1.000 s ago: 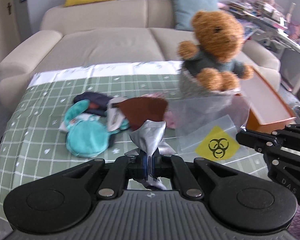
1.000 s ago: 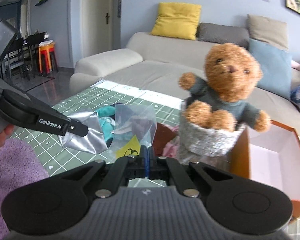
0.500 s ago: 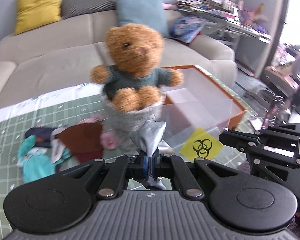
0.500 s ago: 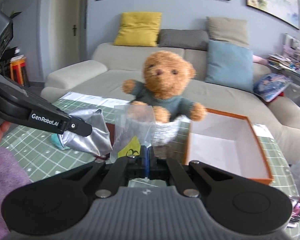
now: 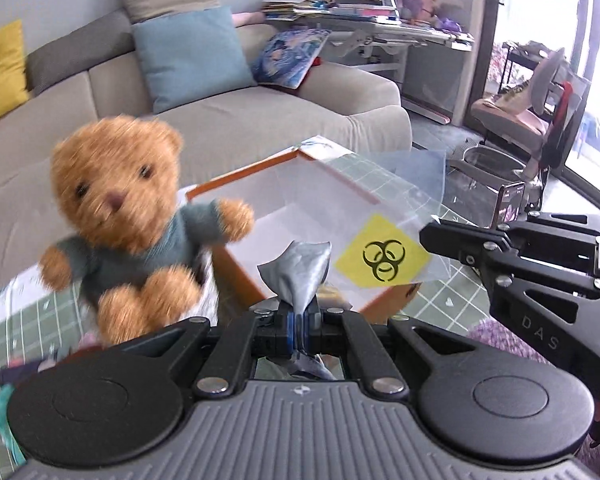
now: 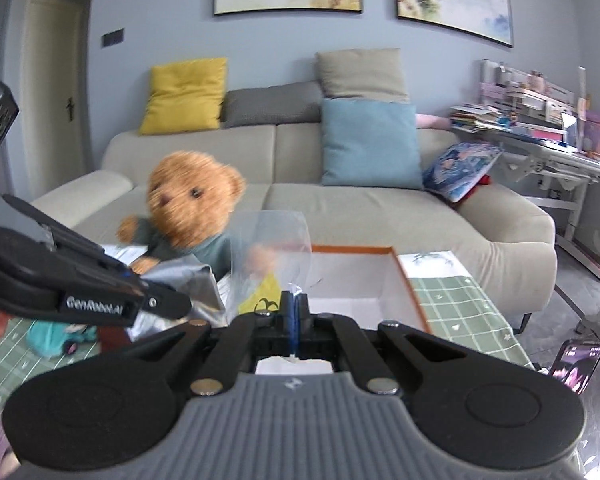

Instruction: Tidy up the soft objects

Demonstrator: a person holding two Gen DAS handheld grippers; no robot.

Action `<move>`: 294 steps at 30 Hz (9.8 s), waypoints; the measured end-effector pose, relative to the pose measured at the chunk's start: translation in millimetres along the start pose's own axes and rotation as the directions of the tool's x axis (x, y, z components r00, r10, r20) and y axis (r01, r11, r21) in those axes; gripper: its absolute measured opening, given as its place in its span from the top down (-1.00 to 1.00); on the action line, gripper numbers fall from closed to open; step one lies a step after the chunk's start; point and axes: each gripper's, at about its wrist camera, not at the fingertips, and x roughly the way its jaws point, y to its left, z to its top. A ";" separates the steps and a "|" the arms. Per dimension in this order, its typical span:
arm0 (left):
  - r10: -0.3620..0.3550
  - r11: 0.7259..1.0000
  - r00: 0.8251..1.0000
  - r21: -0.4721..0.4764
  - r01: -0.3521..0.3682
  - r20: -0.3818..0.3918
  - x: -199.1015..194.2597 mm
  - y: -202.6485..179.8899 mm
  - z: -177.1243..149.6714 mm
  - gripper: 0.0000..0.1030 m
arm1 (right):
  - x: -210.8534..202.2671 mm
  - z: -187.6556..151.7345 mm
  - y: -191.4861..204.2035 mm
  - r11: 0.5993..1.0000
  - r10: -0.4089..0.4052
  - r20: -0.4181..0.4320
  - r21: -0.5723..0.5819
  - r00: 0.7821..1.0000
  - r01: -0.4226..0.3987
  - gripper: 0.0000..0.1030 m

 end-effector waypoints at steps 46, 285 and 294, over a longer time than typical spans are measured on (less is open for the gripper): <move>0.278 0.930 0.920 0.317 -0.186 -0.276 221.5 8.4 85.7 0.20 | 249.9 -7.3 -74.0 0.991 -0.004 -0.282 -0.131 0.960 -0.035 0.38; 0.154 0.966 0.975 -0.234 -0.114 0.161 -100.1 50.0 -66.5 0.58 | -0.9 -23.4 65.5 0.990 0.136 -0.159 -0.024 0.978 -0.142 0.89; 0.084 0.996 0.967 -0.058 -0.071 0.240 -67.5 10.5 -1.5 0.58 | -2.9 -5.6 9.0 0.998 0.027 -0.103 0.060 0.994 -0.020 0.89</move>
